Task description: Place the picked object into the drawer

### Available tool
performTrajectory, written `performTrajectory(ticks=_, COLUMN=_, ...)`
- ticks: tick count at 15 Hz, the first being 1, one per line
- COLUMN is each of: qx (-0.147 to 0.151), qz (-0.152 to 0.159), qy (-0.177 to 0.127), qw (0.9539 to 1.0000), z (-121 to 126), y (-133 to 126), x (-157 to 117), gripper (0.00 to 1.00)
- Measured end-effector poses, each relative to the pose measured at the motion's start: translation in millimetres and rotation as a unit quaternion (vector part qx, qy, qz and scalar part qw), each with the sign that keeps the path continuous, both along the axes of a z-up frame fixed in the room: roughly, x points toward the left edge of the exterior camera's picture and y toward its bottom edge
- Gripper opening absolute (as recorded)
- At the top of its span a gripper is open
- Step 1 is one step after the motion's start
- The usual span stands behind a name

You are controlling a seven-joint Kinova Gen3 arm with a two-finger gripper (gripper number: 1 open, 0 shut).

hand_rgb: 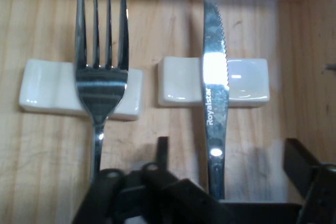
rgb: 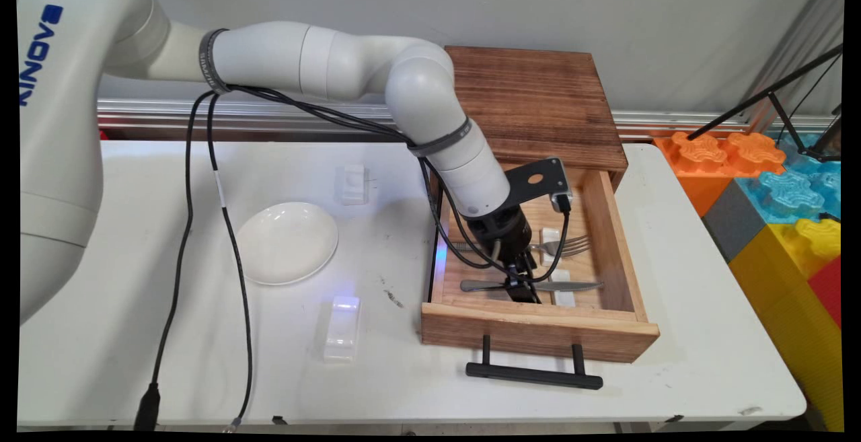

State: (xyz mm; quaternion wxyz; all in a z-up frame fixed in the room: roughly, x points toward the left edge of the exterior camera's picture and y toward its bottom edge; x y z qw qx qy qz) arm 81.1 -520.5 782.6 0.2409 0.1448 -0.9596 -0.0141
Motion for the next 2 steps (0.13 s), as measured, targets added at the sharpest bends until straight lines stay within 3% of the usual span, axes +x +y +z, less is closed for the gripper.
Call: performTrajectory(ticks=2, qx=0.002, qz=0.002, qy=0.001, qw=1.0, z=2.7, y=-0.5, x=2.6, gripper=1.0)
